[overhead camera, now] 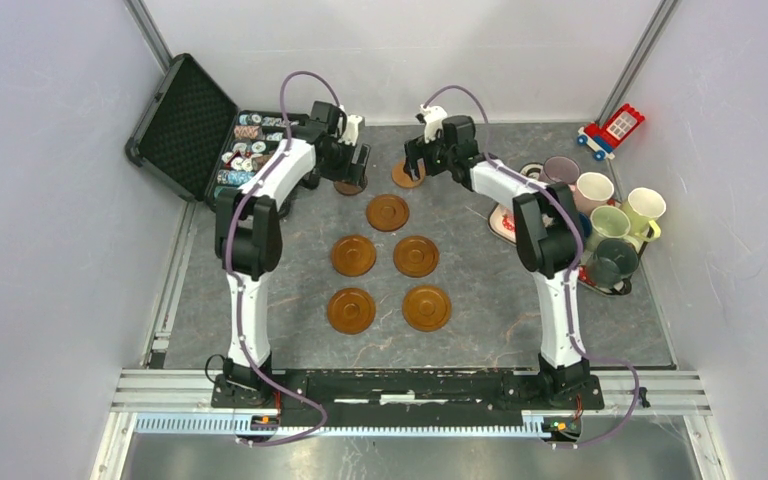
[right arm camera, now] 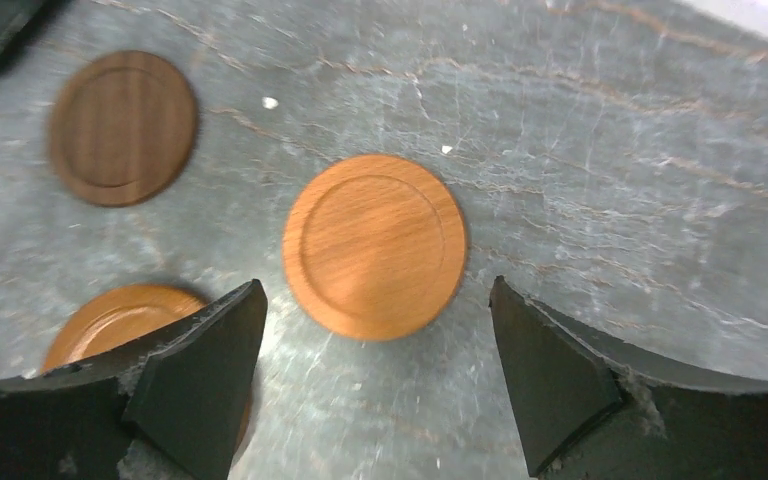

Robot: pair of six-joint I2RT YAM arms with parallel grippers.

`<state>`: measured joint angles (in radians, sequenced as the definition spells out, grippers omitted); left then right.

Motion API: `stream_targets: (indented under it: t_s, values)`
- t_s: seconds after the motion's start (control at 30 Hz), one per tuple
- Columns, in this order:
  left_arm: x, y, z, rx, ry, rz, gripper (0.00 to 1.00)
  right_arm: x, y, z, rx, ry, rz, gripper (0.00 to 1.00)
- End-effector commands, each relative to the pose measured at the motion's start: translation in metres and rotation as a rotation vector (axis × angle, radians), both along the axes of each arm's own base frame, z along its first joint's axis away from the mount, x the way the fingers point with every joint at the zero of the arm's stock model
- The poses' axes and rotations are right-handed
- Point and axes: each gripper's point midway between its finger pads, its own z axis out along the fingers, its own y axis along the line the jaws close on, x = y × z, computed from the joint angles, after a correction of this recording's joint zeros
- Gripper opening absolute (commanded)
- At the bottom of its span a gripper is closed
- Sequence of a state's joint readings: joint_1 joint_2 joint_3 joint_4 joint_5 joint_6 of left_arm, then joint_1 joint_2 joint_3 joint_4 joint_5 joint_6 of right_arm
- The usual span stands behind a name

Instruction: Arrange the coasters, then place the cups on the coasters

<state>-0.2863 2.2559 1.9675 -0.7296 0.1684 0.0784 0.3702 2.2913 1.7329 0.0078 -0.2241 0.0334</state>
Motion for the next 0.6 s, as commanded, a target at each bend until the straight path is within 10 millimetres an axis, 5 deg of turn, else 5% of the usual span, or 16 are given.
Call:
stream_targets:
  t_s: [0.0,0.17,0.37,0.57]
  values:
    - [-0.033,-0.003,0.075,-0.096,-0.109,-0.119,0.88,-0.02,-0.002,0.112,0.053,-0.187,0.108,0.9]
    - [-0.113,0.03,0.076,-0.136,-0.06,-0.278,0.9,-0.1,-0.022,0.106,-0.071,-0.154,0.347,0.91]
    - [-0.215,0.075,0.047,-0.004,-0.08,-0.524,0.88,-0.212,-0.058,0.052,-0.241,-0.08,0.617,0.88]
    - [-0.279,0.088,0.011,0.042,-0.038,-0.704,0.81,-0.28,-0.081,0.006,-0.263,0.034,0.687,0.84]
